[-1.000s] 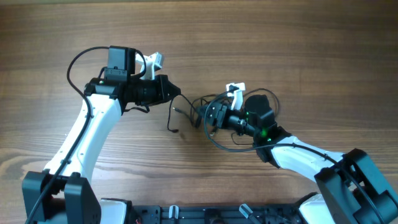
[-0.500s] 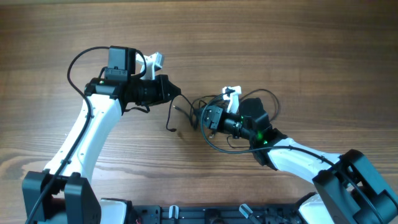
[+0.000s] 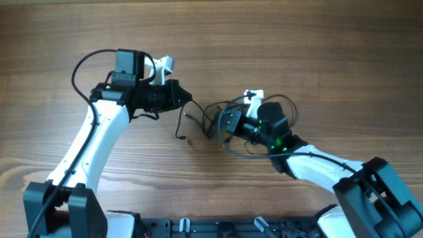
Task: Untangle cables
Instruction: 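Pull both grippers outward to stretch the cable across the table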
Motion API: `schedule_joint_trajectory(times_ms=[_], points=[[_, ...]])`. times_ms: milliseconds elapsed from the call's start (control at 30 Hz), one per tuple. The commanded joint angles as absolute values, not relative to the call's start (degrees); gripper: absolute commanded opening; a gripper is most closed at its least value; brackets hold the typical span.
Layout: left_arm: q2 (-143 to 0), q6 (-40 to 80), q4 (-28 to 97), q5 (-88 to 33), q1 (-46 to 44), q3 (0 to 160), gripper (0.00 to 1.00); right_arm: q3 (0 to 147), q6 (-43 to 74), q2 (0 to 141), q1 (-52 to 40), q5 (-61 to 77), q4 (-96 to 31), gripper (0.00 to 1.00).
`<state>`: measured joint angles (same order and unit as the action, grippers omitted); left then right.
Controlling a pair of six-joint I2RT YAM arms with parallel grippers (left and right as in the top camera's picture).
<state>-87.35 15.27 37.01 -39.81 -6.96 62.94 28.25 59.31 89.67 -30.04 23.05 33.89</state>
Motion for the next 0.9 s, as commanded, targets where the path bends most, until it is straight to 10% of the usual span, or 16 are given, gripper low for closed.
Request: schedule_joint_trajectory(times_ms=[0,467,867], points=[[-82.30,13.85,37.04,-39.16,1.23,63.72,0.04,28.29,53.71,86.52,-22.57,22.48,26.04,0.04],[-77.25,18.50,35.29,-39.16,34.74,63.72,0.04,29.06,40.84,53.82,11.55,13.08,-10.35,0.05],[-78.11,27.86,35.79,-37.76,36.38,63.70,0.07,29.04,33.01,53.28,17.32,25.69,-15.38,0.05]])
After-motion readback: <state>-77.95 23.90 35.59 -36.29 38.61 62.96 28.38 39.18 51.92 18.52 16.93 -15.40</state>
